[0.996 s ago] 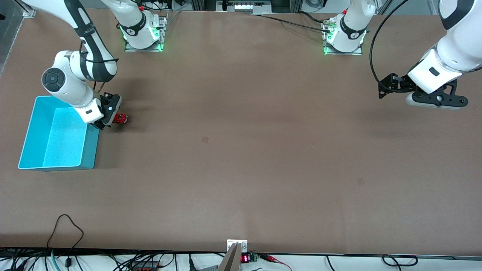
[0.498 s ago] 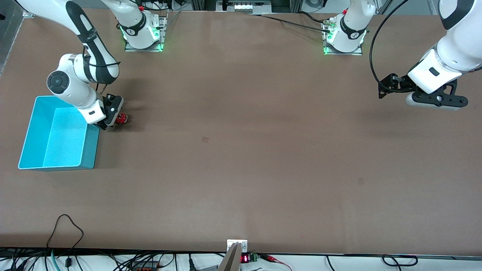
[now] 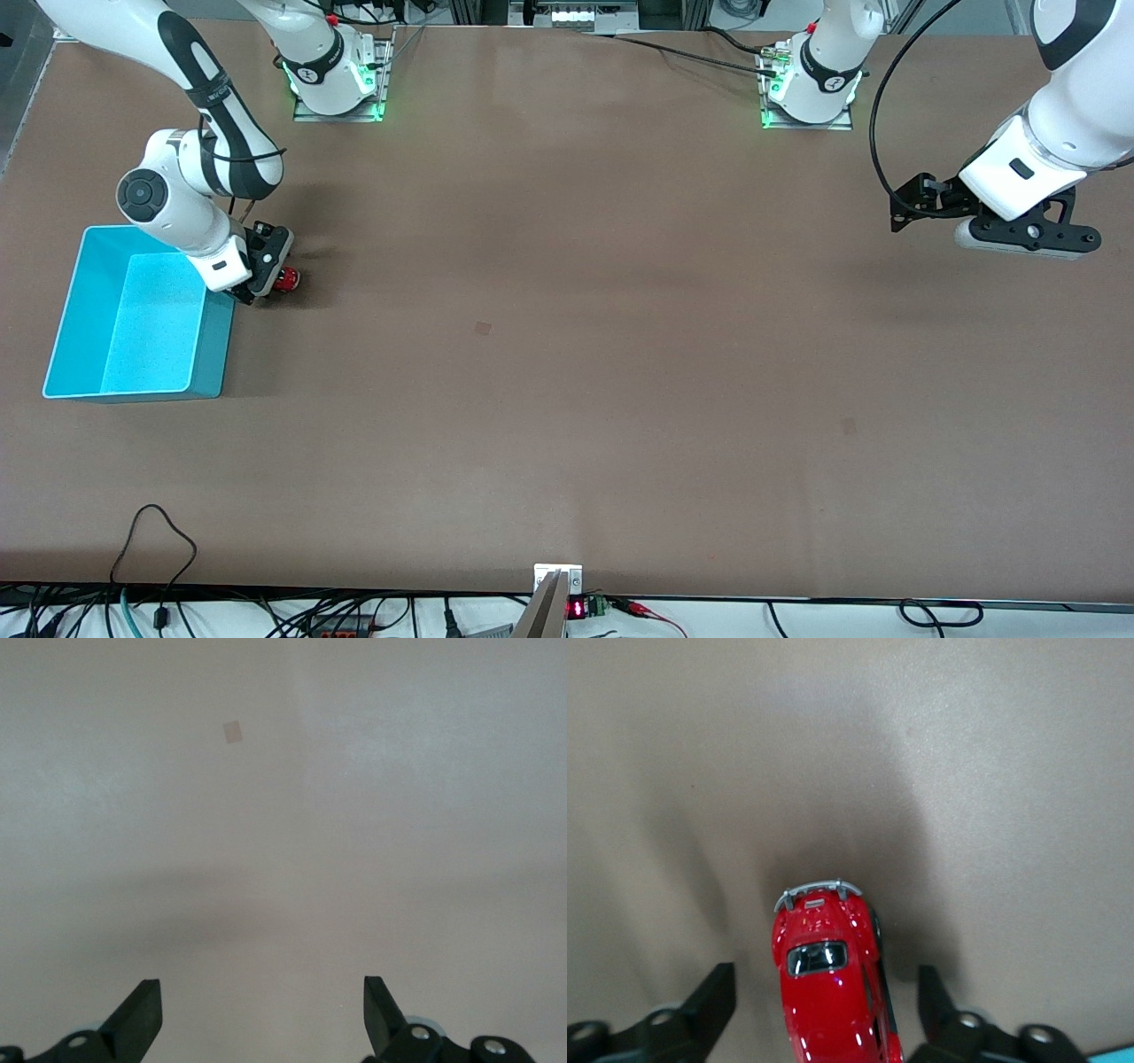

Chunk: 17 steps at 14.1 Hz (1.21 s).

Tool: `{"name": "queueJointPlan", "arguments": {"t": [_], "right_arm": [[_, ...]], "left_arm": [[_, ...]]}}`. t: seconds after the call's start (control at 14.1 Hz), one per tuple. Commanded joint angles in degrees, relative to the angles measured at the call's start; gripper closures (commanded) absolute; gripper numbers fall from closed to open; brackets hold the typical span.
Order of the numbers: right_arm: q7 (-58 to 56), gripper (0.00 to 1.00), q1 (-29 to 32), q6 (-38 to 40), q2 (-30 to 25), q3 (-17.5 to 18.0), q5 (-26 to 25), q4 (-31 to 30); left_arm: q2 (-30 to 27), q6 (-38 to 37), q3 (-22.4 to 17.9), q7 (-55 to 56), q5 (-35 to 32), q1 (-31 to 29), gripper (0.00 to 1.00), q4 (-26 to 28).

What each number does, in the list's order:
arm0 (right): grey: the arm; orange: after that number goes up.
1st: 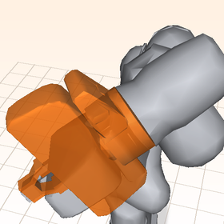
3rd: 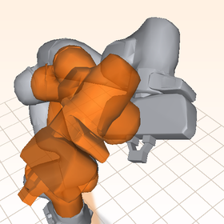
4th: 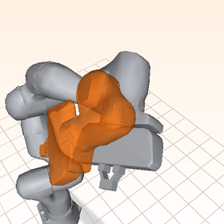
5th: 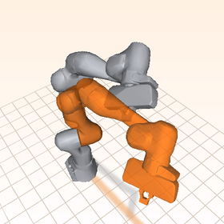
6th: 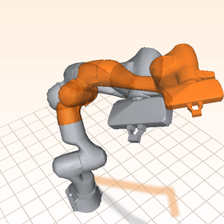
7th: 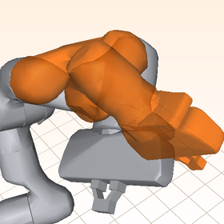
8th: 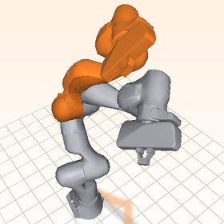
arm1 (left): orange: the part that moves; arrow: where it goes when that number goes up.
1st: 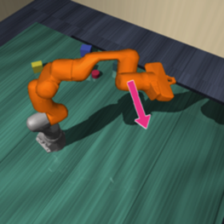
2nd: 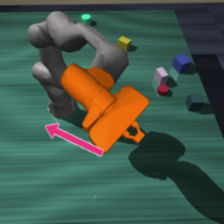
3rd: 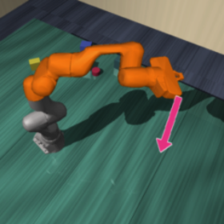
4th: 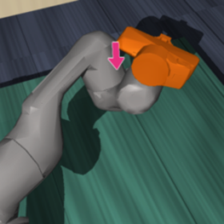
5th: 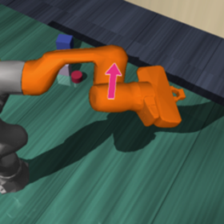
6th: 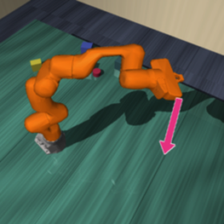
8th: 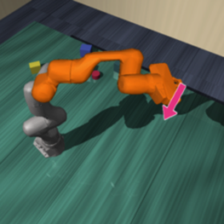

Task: Wind red beetle toy and store in blue box
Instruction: 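Grasp the red car with the right gripper, then lift the red car with the right gripper into the cyan box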

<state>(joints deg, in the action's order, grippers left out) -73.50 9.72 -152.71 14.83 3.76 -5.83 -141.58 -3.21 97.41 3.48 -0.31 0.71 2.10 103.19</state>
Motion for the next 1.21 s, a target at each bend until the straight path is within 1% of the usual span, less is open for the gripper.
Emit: {"name": "queueJointPlan", "arguments": {"t": [0.0, 0.07, 0.14, 0.21, 0.28, 0.36, 0.5, 0.78, 0.92, 1.14], "right_arm": [[-2.5, 0.40, 0.7, -1.2, 0.0, 0.2, -1.0, -0.2], [-2.6, 0.52, 0.7, -1.2, 0.0, 0.3, -1.0, -0.1], [-2.4, 0.69, 0.6, -1.2, 0.0, 0.3, -1.0, 0.0], [-2.0, 0.82, 0.5, -1.2, 0.0, 0.3, -0.9, 0.2], [-1.6, 0.91, 0.5, -1.1, 0.0, 0.3, -0.9, 0.4], [-1.3, 0.99, 0.5, -1.1, -0.2, 0.3, -0.3, 0.7], [3.1, 1.00, 0.5, -1.0, -0.7, 0.3, 0.3, 1.1], [20.4, 1.00, -1.4, -0.7, -2.2, 1.7, 0.2, 3.8], [31.6, 1.00, -1.5, -0.7, -4.8, 3.1, 0.1, 4.0], [40.9, 1.00, -1.4, 2.0, -6.7, 3.4, 0.3, 7.3]], "left_arm": [[0.5, 0.1, 0.2, 0.6, 1.0, -0.1, 0.00, -0.8], [0.5, 0.1, 0.1, 0.6, 1.0, -0.2, 0.00, -0.8], [0.8, 0.1, 0.1, 0.3, 1.0, -0.2, 0.00, -0.8], [0.9, 0.1, 0.1, 0.0, 1.0, -0.4, 0.00, -0.9], [0.9, 0.1, 0.1, 0.0, 1.0, -0.4, 0.00, -0.9], [0.9, 0.1, 0.1, 0.0, 1.0, -0.4, 0.00, -0.9], [0.9, 0.1, 0.1, 0.0, 1.0, -0.4, 0.00, -0.9], [0.9, 0.1, 0.1, 0.0, 1.0, -0.4, 0.00, -0.9], [0.9, 0.1, 0.1, 0.0, 1.0, -0.4, 0.00, -0.9], [0.9, 0.1, 0.1, 0.0, 1.0, -0.4, 0.00, -0.9]]}}
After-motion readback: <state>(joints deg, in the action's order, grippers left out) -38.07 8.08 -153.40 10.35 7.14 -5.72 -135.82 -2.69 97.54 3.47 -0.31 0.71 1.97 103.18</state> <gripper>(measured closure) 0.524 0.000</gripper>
